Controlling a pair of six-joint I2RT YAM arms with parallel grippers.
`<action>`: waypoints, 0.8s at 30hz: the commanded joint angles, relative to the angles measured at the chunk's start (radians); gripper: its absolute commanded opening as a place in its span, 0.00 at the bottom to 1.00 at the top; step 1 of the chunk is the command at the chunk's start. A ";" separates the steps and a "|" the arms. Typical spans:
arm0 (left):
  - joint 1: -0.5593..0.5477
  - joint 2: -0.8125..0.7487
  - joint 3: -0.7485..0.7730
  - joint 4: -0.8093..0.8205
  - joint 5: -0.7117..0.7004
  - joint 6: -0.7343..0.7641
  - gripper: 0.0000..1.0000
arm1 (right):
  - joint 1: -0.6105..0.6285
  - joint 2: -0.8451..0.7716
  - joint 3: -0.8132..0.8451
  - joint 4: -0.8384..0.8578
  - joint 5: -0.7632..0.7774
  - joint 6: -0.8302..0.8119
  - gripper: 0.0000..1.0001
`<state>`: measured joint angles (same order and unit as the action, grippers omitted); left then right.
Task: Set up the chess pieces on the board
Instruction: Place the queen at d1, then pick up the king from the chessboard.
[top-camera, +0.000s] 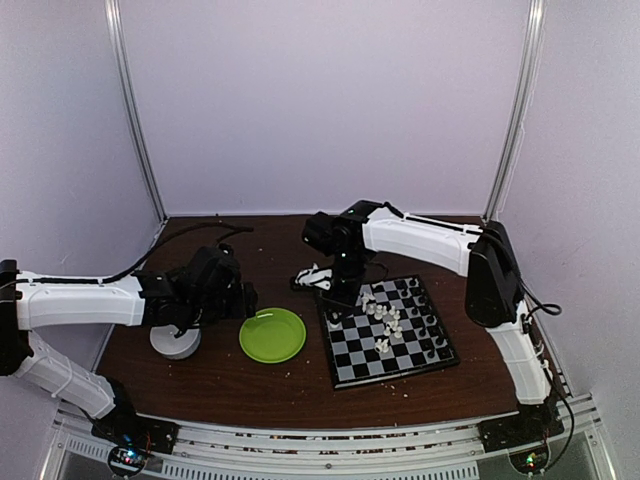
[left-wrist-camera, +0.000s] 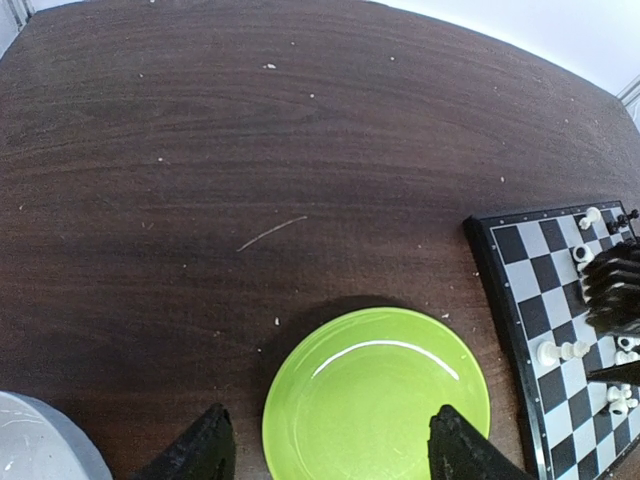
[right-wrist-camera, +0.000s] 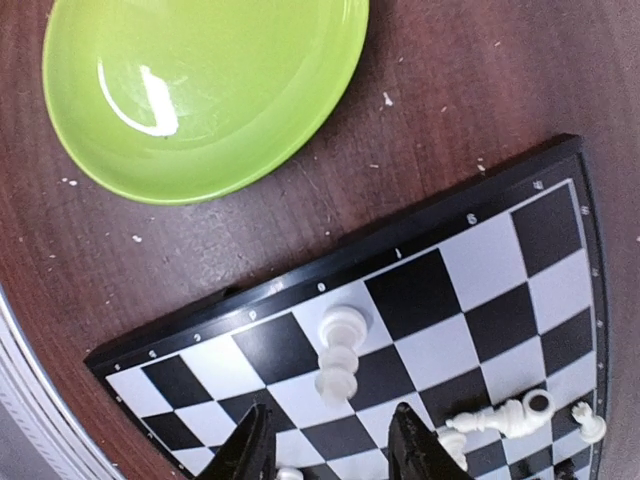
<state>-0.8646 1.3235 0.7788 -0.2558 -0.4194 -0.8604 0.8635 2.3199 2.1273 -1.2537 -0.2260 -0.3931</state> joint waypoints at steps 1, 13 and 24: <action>0.006 0.016 0.042 0.019 0.017 0.051 0.68 | -0.053 -0.155 0.005 -0.043 -0.034 -0.020 0.40; -0.008 0.104 0.122 0.125 0.222 0.177 0.73 | -0.299 -0.243 -0.189 0.041 0.038 -0.054 0.33; -0.031 0.172 0.191 0.164 0.338 0.251 0.79 | -0.317 -0.313 -0.370 0.104 -0.065 -0.087 0.31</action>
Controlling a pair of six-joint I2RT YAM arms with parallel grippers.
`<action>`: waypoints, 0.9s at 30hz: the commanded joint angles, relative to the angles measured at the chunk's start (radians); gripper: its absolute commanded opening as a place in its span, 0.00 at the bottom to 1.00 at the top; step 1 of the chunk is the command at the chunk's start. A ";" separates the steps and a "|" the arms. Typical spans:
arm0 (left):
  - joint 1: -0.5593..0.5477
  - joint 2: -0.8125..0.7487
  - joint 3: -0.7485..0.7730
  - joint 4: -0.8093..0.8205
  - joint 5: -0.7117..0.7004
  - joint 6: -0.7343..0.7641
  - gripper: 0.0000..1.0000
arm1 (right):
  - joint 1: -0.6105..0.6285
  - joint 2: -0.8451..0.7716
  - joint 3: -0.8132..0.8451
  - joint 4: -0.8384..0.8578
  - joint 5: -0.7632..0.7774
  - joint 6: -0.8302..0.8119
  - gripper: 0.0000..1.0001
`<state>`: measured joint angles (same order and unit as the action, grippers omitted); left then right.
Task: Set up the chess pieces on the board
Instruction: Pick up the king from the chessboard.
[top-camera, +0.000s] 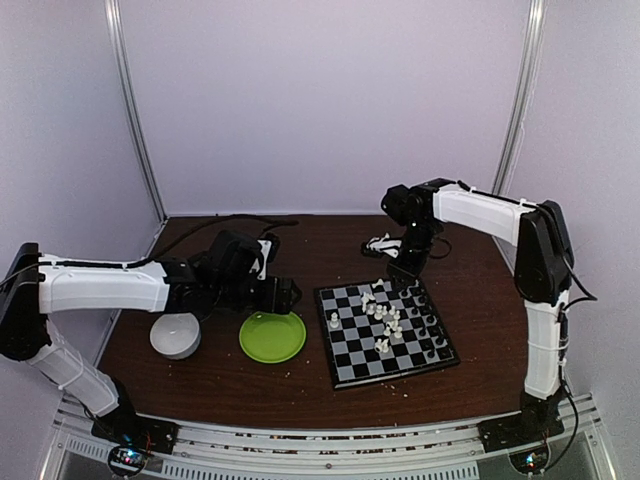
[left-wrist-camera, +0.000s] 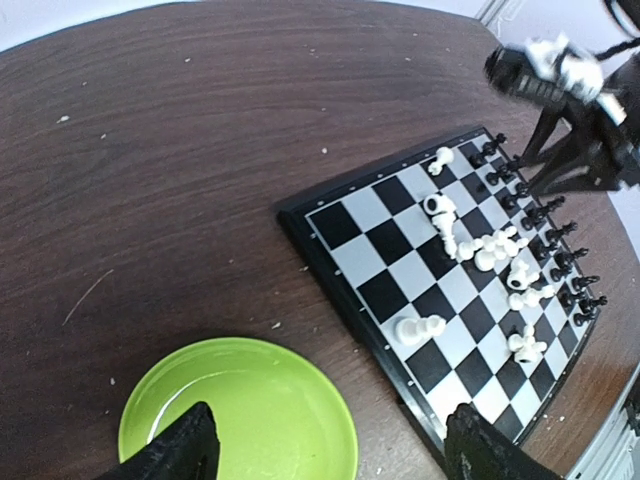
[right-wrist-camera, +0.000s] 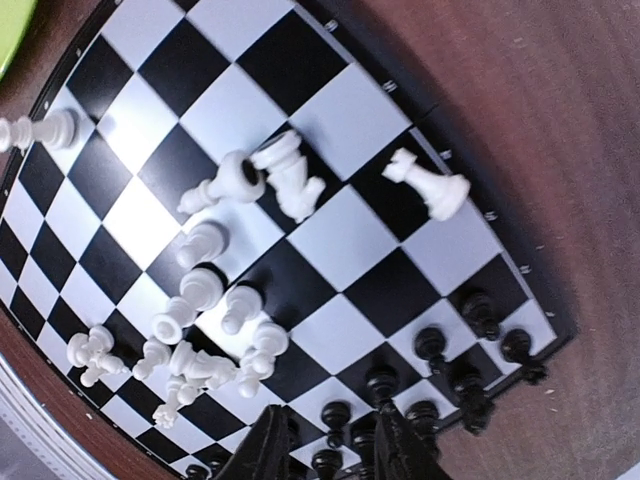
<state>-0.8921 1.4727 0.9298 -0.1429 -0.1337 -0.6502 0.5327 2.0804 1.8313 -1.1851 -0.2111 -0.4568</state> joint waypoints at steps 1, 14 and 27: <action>-0.004 0.025 0.042 0.051 0.055 0.041 0.78 | 0.022 -0.088 -0.099 0.052 -0.085 -0.021 0.31; -0.005 -0.039 -0.019 0.055 0.014 -0.003 0.77 | 0.136 -0.027 -0.080 0.081 -0.018 -0.006 0.39; -0.005 -0.035 -0.022 0.061 0.002 -0.024 0.77 | 0.141 0.035 -0.031 0.050 -0.028 0.016 0.34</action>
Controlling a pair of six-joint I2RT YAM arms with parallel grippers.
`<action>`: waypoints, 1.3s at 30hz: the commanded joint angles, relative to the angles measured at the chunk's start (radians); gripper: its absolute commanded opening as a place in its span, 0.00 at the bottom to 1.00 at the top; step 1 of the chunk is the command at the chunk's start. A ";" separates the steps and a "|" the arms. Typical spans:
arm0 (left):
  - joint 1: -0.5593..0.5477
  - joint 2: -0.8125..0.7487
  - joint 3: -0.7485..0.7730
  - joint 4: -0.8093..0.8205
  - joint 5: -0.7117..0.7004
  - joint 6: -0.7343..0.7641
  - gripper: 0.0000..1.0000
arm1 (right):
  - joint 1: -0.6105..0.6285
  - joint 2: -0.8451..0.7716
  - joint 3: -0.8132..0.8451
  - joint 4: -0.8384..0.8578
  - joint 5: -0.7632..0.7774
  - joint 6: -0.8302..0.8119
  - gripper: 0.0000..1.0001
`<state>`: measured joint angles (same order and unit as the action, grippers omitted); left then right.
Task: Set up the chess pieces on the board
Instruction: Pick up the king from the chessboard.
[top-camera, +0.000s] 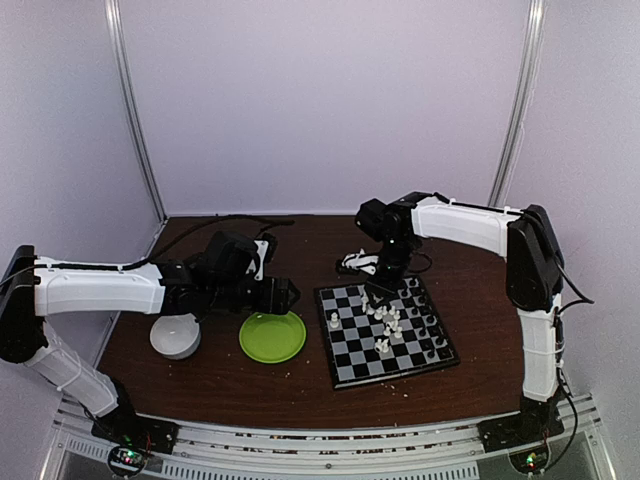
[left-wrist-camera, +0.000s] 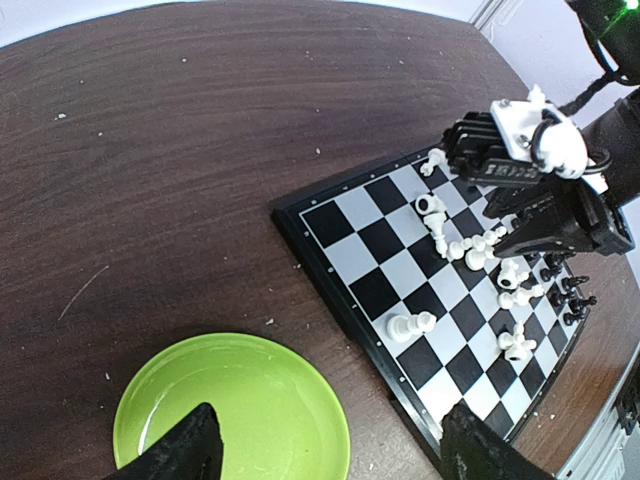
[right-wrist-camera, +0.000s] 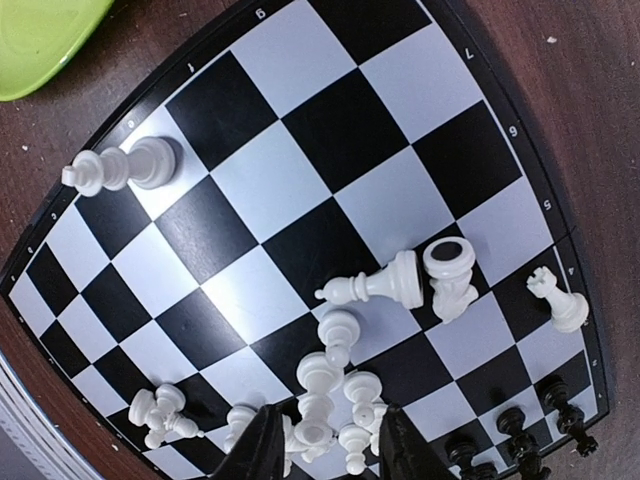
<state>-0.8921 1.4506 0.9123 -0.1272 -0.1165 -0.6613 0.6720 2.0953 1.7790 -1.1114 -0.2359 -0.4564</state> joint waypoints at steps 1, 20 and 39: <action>-0.005 -0.012 -0.005 0.046 -0.015 -0.013 0.77 | 0.003 0.020 0.016 -0.023 -0.004 0.015 0.34; -0.005 0.004 0.003 0.044 -0.015 -0.021 0.77 | 0.011 0.018 -0.041 -0.002 0.007 0.022 0.23; -0.005 -0.014 -0.017 0.068 -0.018 -0.053 0.76 | 0.042 -0.118 -0.057 -0.011 0.008 0.045 0.06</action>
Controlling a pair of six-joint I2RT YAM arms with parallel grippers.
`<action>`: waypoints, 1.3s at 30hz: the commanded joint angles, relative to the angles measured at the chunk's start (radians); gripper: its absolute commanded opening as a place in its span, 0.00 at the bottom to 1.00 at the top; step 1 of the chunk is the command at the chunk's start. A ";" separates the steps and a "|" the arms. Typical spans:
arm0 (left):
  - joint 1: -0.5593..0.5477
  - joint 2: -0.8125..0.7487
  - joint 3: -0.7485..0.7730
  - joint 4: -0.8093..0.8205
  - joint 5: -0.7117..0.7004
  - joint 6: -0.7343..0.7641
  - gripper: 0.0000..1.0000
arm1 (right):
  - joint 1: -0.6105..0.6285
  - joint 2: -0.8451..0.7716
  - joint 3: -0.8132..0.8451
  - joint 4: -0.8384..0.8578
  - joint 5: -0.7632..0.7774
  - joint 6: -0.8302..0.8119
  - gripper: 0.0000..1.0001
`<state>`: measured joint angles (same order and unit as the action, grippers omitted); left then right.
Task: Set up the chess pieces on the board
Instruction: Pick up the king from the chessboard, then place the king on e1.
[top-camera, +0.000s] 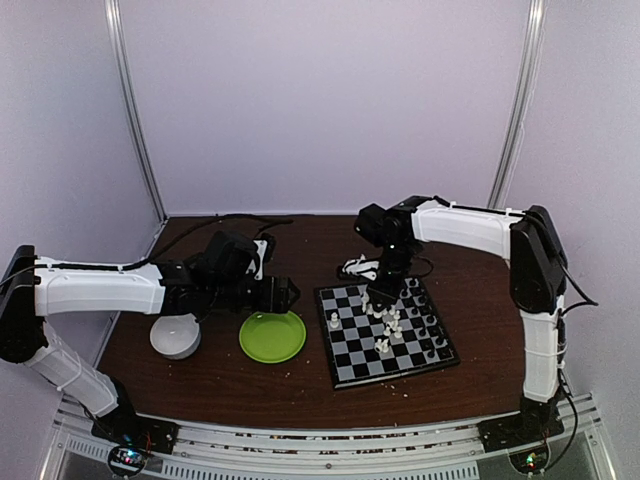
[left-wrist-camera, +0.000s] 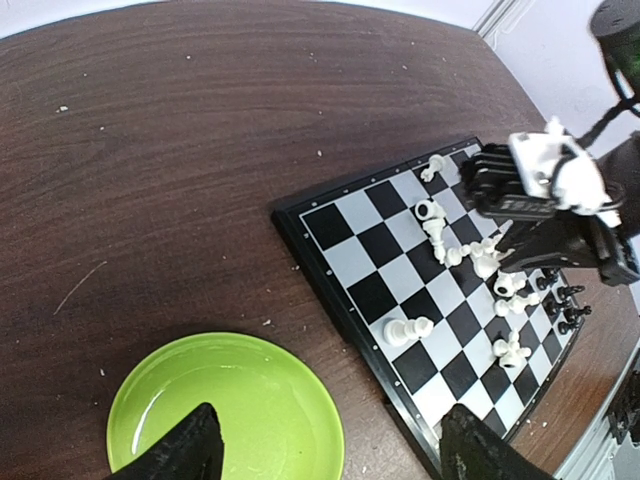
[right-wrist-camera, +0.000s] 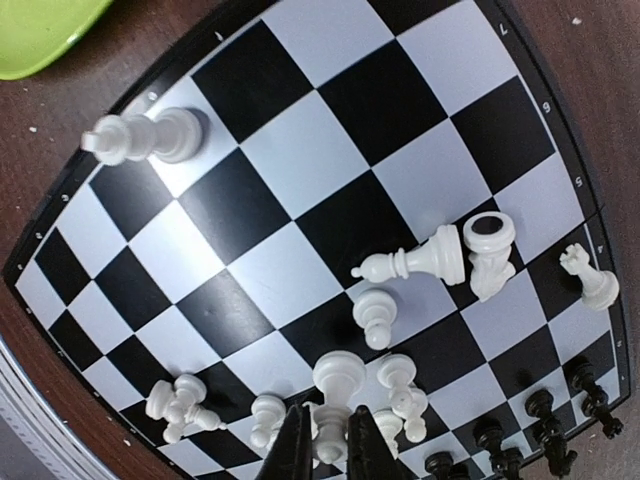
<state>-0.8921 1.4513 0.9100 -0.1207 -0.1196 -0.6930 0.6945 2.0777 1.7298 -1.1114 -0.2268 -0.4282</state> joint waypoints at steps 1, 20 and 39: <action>-0.005 -0.018 -0.019 0.066 -0.016 -0.026 0.76 | 0.026 -0.112 -0.012 -0.009 -0.008 0.014 0.07; 0.016 -0.168 -0.195 0.033 -0.192 -0.157 0.78 | 0.256 -0.002 0.086 -0.028 -0.011 -0.006 0.08; 0.034 -0.206 -0.249 0.053 -0.194 -0.189 0.78 | 0.255 0.158 0.235 -0.070 0.067 0.025 0.08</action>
<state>-0.8646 1.2613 0.6708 -0.1055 -0.3000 -0.8726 0.9569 2.2192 1.9442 -1.1572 -0.1890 -0.4145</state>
